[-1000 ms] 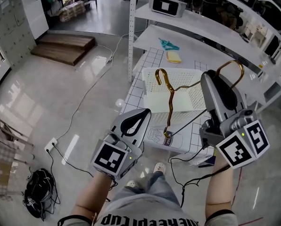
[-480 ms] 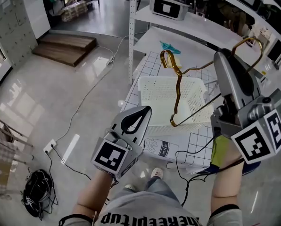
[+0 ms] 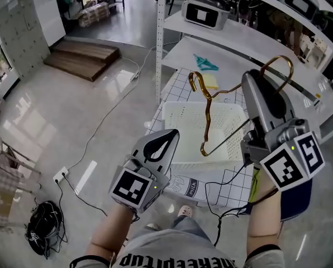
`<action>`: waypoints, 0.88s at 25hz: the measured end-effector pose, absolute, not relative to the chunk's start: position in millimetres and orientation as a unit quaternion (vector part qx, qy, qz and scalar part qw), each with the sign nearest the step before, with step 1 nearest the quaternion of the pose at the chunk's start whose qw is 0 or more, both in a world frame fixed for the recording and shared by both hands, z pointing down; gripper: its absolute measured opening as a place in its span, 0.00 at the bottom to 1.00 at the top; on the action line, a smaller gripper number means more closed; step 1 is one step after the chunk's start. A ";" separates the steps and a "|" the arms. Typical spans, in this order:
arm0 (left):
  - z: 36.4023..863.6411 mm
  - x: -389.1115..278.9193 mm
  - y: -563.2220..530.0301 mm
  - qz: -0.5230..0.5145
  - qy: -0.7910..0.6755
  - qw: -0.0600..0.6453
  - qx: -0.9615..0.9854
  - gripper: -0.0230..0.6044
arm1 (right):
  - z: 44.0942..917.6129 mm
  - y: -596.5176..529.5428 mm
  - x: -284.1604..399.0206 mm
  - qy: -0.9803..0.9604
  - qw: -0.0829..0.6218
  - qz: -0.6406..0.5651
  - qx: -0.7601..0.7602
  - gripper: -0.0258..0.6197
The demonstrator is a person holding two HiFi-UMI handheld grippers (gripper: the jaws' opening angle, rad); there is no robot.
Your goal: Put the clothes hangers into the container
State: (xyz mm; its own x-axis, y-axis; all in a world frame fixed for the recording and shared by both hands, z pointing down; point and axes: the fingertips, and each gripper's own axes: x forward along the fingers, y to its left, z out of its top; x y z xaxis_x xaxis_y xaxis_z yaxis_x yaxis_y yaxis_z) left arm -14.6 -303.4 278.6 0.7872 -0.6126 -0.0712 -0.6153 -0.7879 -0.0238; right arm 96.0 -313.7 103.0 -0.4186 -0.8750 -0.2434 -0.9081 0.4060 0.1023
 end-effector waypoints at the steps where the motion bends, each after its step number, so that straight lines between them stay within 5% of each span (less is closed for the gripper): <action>1: 278.4 -13.0 -305.9 0.029 0.326 0.023 -0.945 0.06 | 106.5 -317.8 97.7 0.836 0.075 0.106 -0.533 0.15; 22: 300.4 14.8 -328.5 -0.006 0.365 0.005 -0.931 0.06 | 199.1 -381.0 117.0 0.859 0.044 0.029 -0.509 0.15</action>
